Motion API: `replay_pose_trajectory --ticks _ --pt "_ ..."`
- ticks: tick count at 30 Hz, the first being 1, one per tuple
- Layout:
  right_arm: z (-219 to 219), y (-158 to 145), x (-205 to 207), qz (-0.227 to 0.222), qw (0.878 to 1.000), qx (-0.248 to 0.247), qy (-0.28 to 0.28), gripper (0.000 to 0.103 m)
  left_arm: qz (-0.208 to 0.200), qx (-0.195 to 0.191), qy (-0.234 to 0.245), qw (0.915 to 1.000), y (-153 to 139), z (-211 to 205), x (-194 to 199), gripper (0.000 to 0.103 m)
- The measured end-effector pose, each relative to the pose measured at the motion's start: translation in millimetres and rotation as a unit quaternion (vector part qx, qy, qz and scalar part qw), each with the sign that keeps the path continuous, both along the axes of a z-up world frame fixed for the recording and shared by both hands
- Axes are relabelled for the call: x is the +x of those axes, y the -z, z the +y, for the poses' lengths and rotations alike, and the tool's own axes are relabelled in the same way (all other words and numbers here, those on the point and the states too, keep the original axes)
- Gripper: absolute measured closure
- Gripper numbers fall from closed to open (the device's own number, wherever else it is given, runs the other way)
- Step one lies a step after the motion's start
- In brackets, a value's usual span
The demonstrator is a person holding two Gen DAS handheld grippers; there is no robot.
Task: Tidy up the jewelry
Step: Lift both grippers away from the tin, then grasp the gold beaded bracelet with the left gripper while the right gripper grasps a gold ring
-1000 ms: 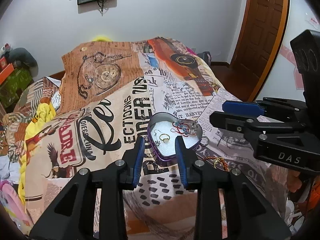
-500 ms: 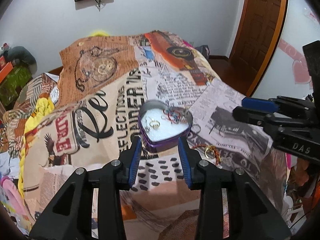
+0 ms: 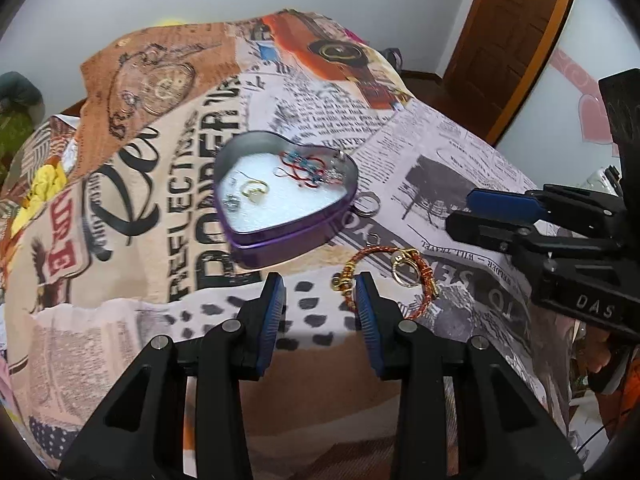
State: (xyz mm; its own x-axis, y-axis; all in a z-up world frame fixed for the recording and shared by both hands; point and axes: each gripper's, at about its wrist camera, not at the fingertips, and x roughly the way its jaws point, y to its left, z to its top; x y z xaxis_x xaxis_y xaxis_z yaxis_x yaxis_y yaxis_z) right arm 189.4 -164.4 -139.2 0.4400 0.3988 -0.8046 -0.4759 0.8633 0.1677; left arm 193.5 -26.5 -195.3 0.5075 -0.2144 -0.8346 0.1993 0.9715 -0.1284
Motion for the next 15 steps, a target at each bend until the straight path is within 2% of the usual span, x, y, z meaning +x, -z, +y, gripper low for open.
replay_pose_trajectory --ticks 5,7,9,15 --pt "-3.1 6.9 -0.8 0.009 1.000 0.004 0.002 0.071 0.008 -0.009 0.008 0.9999 9.0 -6.7 5.5 0.067" --pt "-4.9 8.9 -0.2 0.013 1.000 0.005 0.004 0.071 0.007 -0.012 0.014 0.9998 8.6 -7.9 4.8 0.082" --pt "-6.3 10.3 0.5 0.017 1.000 0.007 0.007 0.071 0.007 -0.017 0.016 0.9997 8.9 -7.4 4.8 0.092" --pt "-5.8 9.4 -2.6 0.021 1.000 0.011 0.005 0.071 -0.001 -0.022 0.012 0.9997 4.5 -4.0 1.1 0.093"
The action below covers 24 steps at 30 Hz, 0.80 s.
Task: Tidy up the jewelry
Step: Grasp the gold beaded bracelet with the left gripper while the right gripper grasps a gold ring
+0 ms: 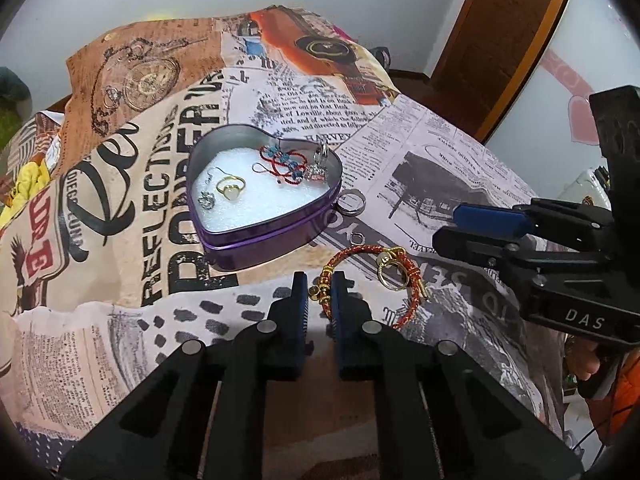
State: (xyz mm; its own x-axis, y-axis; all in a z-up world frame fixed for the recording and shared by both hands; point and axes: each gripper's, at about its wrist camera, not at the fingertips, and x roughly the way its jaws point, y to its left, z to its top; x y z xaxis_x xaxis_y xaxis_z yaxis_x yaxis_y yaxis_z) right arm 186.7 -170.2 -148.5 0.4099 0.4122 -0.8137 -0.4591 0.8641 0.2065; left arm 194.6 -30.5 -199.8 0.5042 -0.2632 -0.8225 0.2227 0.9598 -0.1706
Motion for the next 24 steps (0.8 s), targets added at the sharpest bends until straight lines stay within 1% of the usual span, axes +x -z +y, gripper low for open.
replay_pose_trajectory --ticks 4,8,10,16,20,24 --pt "4 -2 -4 -0.001 1.000 0.000 -0.007 0.071 -0.019 -0.013 -0.013 0.9997 -13 10 -9 0.093" --pt "14 1 -5 0.003 1.000 -0.004 -0.021 0.071 -0.038 -0.005 -0.033 0.9987 -23 23 -16 0.093" --pt "21 4 -6 0.005 1.000 -0.008 -0.029 0.071 -0.041 -0.002 -0.041 0.9983 -26 30 -18 0.093" --pt "40 15 -4 0.009 0.998 -0.031 -0.045 0.071 -0.036 0.010 -0.054 0.9978 -20 46 -24 0.093" --pt "45 17 -5 -0.006 0.998 -0.046 -0.047 0.071 -0.036 0.013 -0.059 0.9975 -17 49 -28 0.093" --pt "46 17 -6 -0.011 0.997 -0.050 -0.051 0.071 -0.042 0.014 -0.060 0.9973 -19 48 -29 0.093"
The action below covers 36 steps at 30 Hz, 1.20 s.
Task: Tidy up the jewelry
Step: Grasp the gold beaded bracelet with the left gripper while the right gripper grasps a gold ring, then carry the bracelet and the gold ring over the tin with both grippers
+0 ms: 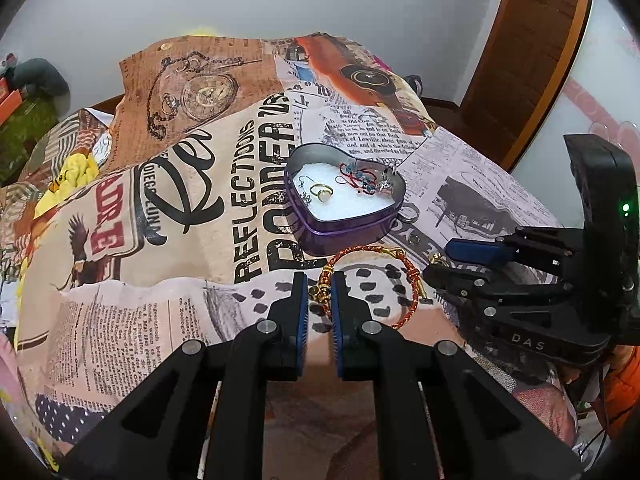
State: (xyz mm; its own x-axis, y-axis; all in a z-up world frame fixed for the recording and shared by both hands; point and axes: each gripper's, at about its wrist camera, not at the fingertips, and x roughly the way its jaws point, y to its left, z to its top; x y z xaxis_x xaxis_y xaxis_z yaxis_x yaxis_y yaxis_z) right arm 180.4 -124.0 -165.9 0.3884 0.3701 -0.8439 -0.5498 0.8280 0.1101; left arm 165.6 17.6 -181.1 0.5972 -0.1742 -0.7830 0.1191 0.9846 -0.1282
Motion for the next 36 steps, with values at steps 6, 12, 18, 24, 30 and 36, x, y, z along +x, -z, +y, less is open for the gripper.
replay_pose_trajectory --ticks 6,12,18,24,30,36 --pt "2 0 -1 -0.003 1.000 -0.003 -0.004 0.086 -0.011 0.001 0.002 0.9999 -8 -3 -2 0.093" --pt "-1 -4 -2 0.003 1.000 0.013 0.004 0.086 -0.019 0.005 -0.001 0.9998 -16 -2 -5 0.093" --pt "-5 -24 -6 -0.018 0.999 0.031 0.012 0.086 -0.028 0.009 -0.009 0.9995 -23 2 -8 0.093" --pt "-6 -50 -8 -0.052 0.997 0.051 0.019 0.086 -0.041 0.011 -0.015 0.9990 -32 5 -8 0.093" --pt "-4 -67 -6 -0.073 0.995 0.070 0.023 0.085 -0.052 0.011 -0.019 0.9984 -39 8 -2 0.093" --pt "-1 -74 1 -0.087 0.993 0.079 0.023 0.085 -0.059 0.010 -0.024 0.9980 -41 11 8 0.093"
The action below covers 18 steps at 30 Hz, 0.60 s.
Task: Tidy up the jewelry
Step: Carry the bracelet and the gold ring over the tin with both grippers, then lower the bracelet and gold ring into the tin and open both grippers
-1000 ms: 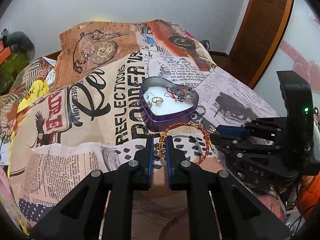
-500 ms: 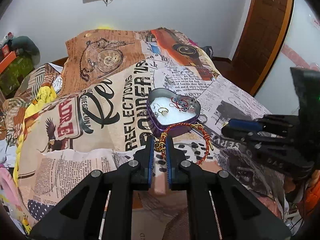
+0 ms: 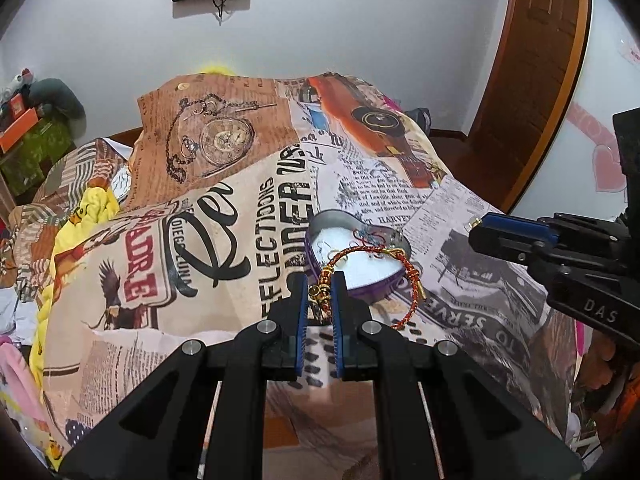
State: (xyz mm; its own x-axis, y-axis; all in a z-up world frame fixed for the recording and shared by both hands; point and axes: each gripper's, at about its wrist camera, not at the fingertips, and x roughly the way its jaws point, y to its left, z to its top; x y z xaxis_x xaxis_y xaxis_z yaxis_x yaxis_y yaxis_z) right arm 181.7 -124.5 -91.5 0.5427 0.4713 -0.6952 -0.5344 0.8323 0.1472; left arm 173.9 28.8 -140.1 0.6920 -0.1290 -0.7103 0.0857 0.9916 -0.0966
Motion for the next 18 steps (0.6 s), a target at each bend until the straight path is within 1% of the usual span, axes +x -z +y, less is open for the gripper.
replay_pose_trajectory --ticks 7,18 --pt "5 0 9 -0.001 1.000 0.008 -0.003 0.085 -0.002 0.003 -0.001 1.0000 3 2 18 0.093" --pt "14 10 23 0.009 1.000 0.009 -0.016 0.085 0.005 0.010 0.007 0.9999 15 -2 46 0.093"
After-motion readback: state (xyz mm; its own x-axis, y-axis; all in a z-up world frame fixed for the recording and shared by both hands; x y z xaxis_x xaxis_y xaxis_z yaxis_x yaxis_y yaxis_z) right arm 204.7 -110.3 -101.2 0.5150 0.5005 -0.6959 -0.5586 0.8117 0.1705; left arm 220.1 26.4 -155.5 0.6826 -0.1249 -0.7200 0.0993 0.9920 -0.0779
